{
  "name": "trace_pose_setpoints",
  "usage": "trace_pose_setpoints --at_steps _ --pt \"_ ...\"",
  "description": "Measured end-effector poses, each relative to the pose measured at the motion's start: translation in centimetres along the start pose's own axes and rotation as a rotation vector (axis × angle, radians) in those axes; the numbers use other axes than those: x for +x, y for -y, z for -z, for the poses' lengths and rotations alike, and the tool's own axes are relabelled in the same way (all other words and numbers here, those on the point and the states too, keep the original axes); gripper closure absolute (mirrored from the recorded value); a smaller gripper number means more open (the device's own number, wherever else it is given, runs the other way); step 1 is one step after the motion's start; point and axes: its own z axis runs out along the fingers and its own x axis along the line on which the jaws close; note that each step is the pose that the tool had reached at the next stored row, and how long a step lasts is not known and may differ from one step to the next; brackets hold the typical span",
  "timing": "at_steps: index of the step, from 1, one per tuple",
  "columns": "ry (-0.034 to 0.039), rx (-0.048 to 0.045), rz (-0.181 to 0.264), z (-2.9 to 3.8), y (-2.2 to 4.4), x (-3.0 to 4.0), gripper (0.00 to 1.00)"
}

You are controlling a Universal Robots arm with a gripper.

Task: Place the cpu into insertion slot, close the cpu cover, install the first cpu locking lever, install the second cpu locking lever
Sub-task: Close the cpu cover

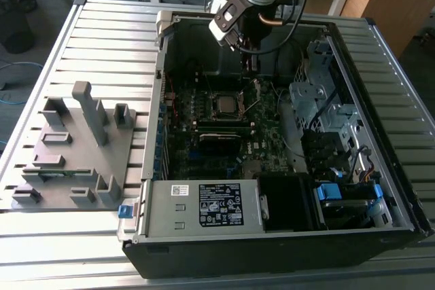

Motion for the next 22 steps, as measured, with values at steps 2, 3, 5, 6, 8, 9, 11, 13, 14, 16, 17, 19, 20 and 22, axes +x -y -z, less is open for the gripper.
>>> trace_pose_setpoints --at_steps 2,3,5,6,8,9,11,13,14,16,17,19,20,22 --pt "-0.0001 0.0 0.0 0.11 0.0 0.01 0.9" --pt "-0.0002 0.0 0.0 0.14 0.0 0.0 0.9" --pt "-0.0007 -0.0002 0.0 0.14 -0.01 0.01 0.9" --pt "-0.0006 -0.0001 0.0 0.14 -0.02 0.01 0.9" --pt "-0.0002 0.0 0.0 0.15 -0.19 0.01 0.9" --pt "-0.0002 0.0 0.0 0.14 -0.32 0.01 0.9" --pt "-0.0002 0.0 0.0 0.13 -0.68 0.02 0.9" --pt "-0.0002 0.0 0.0 0.12 -1.08 0.03 0.9" --pt "-0.0001 0.0 0.0 0.11 -1.29 0.03 0.9" --pt "-0.0002 0.0 0.0 0.09 -1.74 0.04 0.9" --pt "-0.0003 0.0 0.0 0.08 -1.99 0.05 0.9" --pt "-0.0005 -0.0001 0.0 0.05 -2.49 0.06 0.9" --pt "-0.0004 0.0 0.0 0.04 -2.73 0.07 0.9" --pt "-0.0003 0.0 0.0 0.02 -3.22 0.08 0.9"
